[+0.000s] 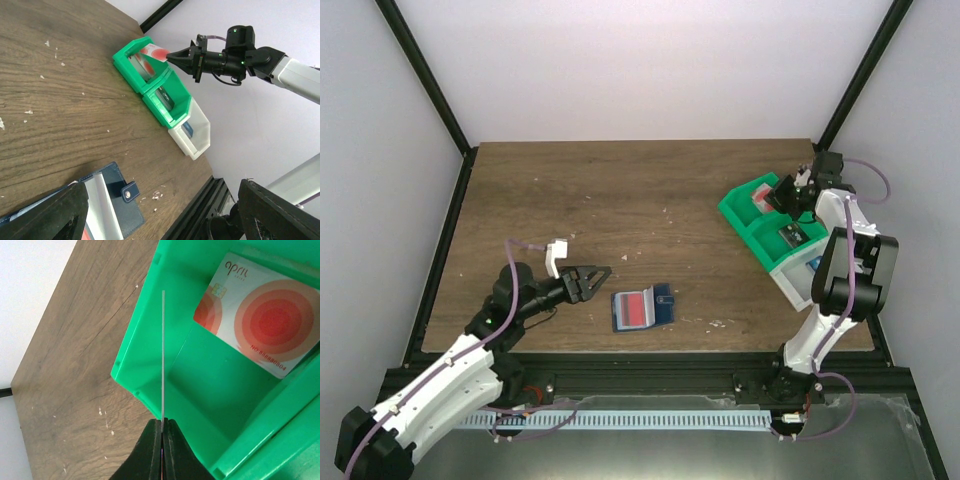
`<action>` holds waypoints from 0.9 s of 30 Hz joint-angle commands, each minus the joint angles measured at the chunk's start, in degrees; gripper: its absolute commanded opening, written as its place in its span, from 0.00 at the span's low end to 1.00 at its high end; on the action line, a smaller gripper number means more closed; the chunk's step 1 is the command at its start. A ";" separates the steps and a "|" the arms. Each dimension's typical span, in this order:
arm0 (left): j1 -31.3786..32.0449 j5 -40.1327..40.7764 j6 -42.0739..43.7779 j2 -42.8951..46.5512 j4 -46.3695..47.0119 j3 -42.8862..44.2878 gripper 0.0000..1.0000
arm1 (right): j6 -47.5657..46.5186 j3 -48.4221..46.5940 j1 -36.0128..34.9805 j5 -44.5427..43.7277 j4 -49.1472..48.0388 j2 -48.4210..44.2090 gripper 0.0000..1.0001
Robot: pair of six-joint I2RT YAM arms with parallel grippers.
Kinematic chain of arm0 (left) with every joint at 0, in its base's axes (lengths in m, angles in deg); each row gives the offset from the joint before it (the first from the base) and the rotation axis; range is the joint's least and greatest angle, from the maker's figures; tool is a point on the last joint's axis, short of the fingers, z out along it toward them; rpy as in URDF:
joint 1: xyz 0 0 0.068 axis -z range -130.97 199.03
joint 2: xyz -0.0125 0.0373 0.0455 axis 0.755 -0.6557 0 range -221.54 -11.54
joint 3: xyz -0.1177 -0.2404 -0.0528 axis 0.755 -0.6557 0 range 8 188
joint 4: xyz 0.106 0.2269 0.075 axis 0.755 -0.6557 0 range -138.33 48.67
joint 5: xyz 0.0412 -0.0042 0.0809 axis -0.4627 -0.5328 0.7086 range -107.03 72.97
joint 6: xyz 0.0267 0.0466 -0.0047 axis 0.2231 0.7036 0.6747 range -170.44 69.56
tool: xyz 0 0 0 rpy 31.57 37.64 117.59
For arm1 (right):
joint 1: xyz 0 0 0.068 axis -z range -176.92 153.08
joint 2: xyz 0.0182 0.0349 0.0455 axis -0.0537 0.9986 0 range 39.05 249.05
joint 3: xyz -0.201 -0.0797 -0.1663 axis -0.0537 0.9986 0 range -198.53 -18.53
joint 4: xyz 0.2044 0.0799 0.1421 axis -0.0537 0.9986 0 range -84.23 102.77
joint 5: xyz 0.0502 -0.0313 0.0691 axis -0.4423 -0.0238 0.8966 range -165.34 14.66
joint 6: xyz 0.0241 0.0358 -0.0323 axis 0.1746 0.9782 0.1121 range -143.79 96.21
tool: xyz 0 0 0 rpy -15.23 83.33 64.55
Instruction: Take the credit cards out of the card holder
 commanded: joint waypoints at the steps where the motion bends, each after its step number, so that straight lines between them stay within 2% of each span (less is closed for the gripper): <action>1: -0.46 1.10 -0.07 0.82 -0.30 -0.87 0.84 | -1.92 -3.87 1.45 0.24 2.80 2.62 0.00; 24: -0.47 1.43 -0.65 -2.02 0.87 -0.90 0.84 | -2.17 -10.30 3.11 -0.43 3.69 10.16 0.01; 27: -0.47 1.48 -0.74 -2.19 1.13 -0.78 0.84 | -2.26 -10.17 3.36 -1.27 3.52 10.51 0.04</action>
